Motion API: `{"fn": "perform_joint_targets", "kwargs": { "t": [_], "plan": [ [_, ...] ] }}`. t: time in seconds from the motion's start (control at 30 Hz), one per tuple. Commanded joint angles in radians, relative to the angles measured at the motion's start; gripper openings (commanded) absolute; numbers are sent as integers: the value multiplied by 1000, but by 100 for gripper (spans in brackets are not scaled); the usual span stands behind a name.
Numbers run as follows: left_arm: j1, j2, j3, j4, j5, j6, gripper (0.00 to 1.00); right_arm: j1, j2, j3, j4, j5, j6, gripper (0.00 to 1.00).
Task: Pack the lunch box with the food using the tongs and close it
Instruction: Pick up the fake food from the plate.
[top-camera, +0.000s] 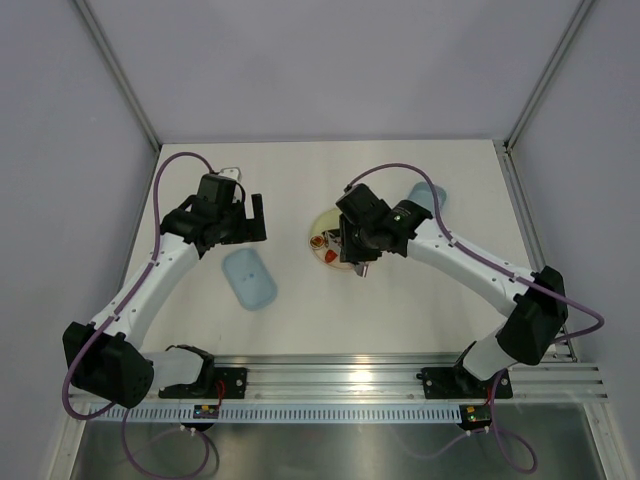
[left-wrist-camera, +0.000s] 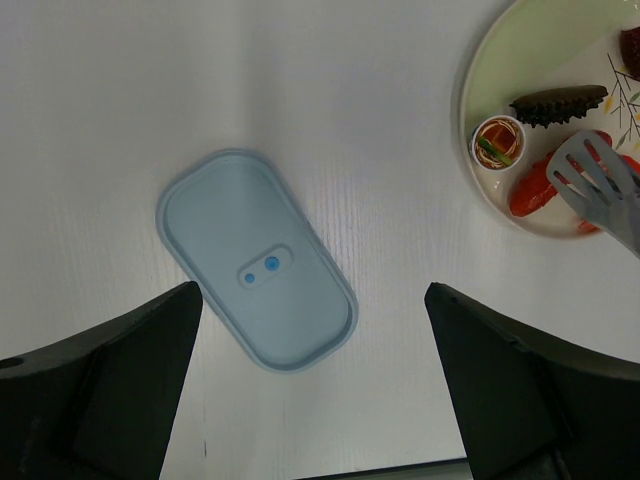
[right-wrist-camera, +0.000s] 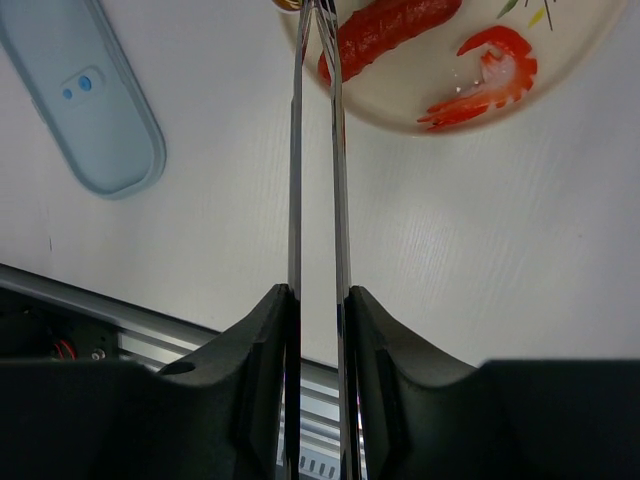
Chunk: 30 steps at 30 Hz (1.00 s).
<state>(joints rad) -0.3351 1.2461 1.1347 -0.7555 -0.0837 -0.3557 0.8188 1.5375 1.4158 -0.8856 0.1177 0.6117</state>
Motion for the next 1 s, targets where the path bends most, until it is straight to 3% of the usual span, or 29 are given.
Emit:
{"fn": "perform_joint_targets", "kwargs": {
  "t": [0.0, 0.47, 0.8, 0.97],
  "plan": [
    [-5, -11, 2, 22, -7, -3, 99, 25, 23, -15, 53, -27, 13, 36],
    [-7, 13, 4, 35, 13, -11, 99, 31, -96, -150, -59, 89, 63, 36],
    [-15, 23, 8, 38, 21, -12, 99, 31, -165, -144, -18, 85, 66, 36],
    [-16, 23, 10, 38, 16, -12, 99, 31, -145, -120, -29, 152, 63, 41]
  ]
}}
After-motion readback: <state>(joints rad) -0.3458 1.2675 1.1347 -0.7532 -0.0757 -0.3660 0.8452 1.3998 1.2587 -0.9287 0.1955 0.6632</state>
